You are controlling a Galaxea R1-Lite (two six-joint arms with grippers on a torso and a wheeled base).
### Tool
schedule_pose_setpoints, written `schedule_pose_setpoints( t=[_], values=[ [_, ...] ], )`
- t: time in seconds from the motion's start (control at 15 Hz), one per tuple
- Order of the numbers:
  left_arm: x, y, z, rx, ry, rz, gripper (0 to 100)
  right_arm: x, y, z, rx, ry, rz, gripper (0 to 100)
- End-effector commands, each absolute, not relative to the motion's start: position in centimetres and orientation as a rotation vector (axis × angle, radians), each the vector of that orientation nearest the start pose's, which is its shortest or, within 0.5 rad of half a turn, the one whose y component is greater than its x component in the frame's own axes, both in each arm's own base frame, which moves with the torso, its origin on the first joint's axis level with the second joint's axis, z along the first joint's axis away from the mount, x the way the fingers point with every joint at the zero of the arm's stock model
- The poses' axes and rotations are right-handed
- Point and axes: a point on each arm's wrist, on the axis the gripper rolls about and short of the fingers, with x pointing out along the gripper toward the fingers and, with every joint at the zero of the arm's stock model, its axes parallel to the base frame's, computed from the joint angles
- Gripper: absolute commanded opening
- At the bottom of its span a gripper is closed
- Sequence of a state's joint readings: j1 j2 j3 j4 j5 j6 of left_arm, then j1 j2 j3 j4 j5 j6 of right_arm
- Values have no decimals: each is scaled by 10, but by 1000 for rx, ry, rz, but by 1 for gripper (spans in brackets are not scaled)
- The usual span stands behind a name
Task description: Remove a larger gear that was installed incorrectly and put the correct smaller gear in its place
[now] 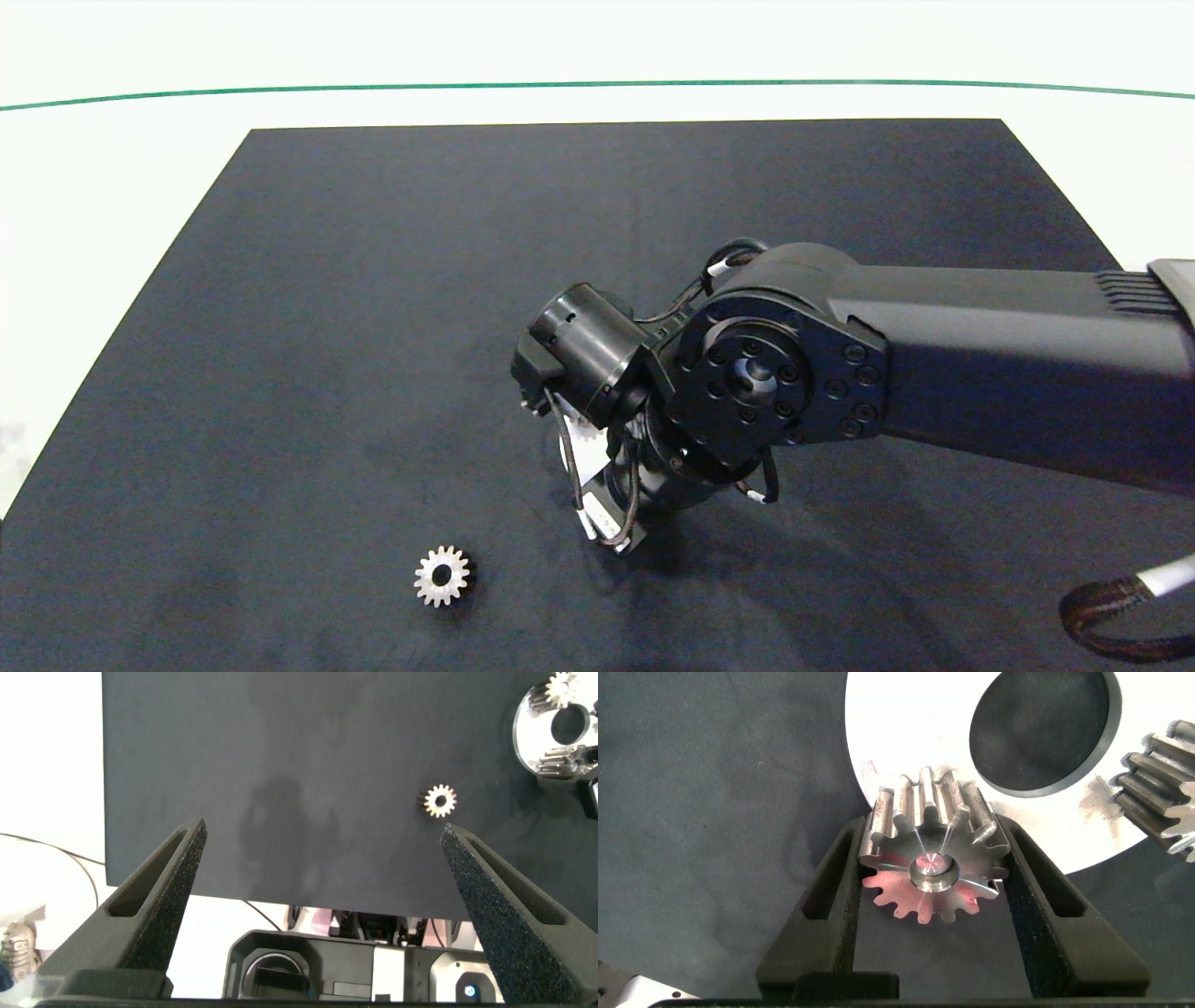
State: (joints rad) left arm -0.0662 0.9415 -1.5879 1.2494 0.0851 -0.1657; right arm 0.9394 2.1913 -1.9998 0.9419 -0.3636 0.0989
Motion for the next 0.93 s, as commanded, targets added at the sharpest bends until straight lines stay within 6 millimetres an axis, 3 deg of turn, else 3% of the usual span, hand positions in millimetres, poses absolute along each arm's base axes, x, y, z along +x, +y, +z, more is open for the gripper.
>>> schedule_pose_setpoints(
  t=[0.07, 0.8, 0.93],
  values=[
    [2, 2, 349, -116, 605, 70, 100, 241, 318, 202, -600, 916, 468, 22],
    [0, 2, 349, -116, 601, 70, 100, 239, 314, 209, -596, 899, 464, 0],
    [0, 2, 349, -116, 599, 70, 100, 239, 314, 209, -597, 898, 462, 0]
  ],
)
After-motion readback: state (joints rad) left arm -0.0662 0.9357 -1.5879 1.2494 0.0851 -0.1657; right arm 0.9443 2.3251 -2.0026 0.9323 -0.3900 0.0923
